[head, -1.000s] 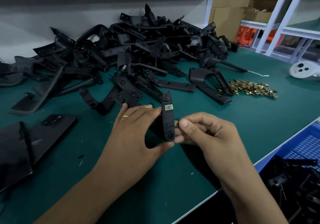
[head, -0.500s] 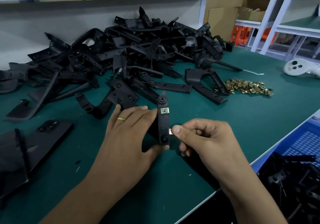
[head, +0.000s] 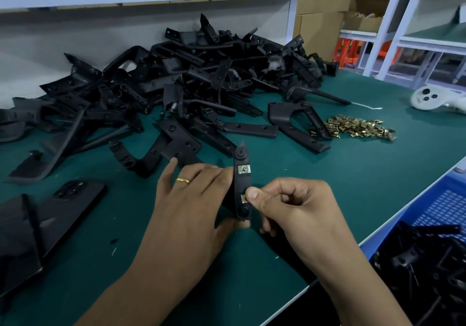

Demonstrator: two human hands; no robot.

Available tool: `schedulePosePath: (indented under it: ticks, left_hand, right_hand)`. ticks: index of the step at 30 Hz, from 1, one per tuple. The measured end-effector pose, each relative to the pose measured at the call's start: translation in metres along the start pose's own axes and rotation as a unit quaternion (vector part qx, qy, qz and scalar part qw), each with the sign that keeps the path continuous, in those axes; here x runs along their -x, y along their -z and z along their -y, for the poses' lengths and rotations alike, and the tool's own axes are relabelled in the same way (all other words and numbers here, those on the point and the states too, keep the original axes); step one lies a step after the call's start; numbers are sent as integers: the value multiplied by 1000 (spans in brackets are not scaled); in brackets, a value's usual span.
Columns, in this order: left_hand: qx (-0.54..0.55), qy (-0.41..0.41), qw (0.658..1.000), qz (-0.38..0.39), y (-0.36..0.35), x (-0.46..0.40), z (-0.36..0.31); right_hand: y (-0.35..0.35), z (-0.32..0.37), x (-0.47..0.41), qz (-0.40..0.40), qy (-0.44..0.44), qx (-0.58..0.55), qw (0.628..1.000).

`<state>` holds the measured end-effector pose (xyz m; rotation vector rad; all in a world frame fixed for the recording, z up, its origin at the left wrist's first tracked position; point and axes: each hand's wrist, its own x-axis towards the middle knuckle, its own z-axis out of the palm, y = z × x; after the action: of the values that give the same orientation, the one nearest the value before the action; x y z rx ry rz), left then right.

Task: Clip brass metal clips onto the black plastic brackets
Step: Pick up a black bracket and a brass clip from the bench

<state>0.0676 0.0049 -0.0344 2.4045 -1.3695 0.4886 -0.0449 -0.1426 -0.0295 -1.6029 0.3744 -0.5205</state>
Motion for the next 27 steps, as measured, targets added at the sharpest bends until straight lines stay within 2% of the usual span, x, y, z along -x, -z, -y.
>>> schedulePosePath:
  ticks: [6,12,18,20,21,23,25,26,27]
  left_hand:
    - [-86,-8,996,7,1,0,-1]
    - [-81,-3,997,0,-1,2,5]
    - [-17,-33,999,11,-4,-3,5]
    - [39,-27,999,-9,-2,-3,1]
    - [89,-3,995,-35,1,-3,1]
    - [176,60,974,-127,9,-1,5]
    - [179,118,952,-216,14,1,14]
    - [167,154,946,-233,14,2,21]
    - [161,195,939,-234,11,1,28]
  right_hand:
    - [-5,1,5,-39,-1,71,997]
    - [-15,-3,11,-29,34,123,991]
    - [2,-2,-1,13,14,-19,1000]
    - [7,-3,-2,13,25,-63,998]
    - [11,-2,-2,-12,28,-108,994]
    - [26,-1,-2,-63,48,-277,958]
    - [47,1,1,-47,104,-490,864]
    - [57,1,2,-25,130,-569,812]
    - [63,1,3,-18,140,-605,784]
